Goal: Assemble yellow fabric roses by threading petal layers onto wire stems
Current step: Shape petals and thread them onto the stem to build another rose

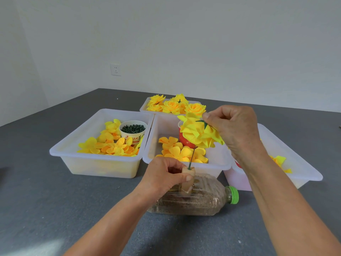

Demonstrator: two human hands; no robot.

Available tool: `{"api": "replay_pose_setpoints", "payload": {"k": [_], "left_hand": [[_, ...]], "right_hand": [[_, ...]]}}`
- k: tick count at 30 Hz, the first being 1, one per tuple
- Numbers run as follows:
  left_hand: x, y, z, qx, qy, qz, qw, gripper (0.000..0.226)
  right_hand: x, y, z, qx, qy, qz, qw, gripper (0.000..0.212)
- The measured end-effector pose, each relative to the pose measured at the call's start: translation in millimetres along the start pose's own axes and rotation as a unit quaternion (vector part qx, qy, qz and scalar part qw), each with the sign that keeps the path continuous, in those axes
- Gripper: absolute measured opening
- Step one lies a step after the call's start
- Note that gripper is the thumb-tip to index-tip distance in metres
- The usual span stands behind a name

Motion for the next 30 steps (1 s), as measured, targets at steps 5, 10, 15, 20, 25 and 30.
{"api": "replay_pose_setpoints", "payload": {"k": [5,10,15,20,25,30], "left_hand": [[0,2,2,-0.005,-0.026,-0.016,1.0,0.022],[2,3,3,0.003,-0.033,0.001,0.999,0.029],[3,4,2,-0.007,-0.045,-0.046,0.998,0.025],[1,7,3,-0.01,-0.05,-0.087,0.995,0.024],[0,7,2,-0.011,-0.053,-0.096,0.994,0.024],[4,10,1,-0.016,-0.037,-0.089,0.995,0.028]], "right_hand": [[2,7,-2,0.042,-0.023,-0.067,0.997,0.018],[3,14,-6,0.074,-0.07,-0.163,0.981,0.025],[10,16,-8,0.084,-0.104,-0.207,0.969,0.03],[17,17,-11,0.095,-0.139,-0.245,0.955,0.024],[27,20,-16,0.112,-0.188,-0.275,0.936,0.026],[39,15,-16,0.124,-0.285,-0.366,0.877,0.011]]}}
Point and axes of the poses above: each hand's wrist, its own z-axis away from the middle knuckle, its own y-axis out of the back of the hand, x = y × z, the point moved 1 cm from there along -z, towards the middle knuckle, and after that the axes turned 14 degrees about -z, right-handed, at the moved point
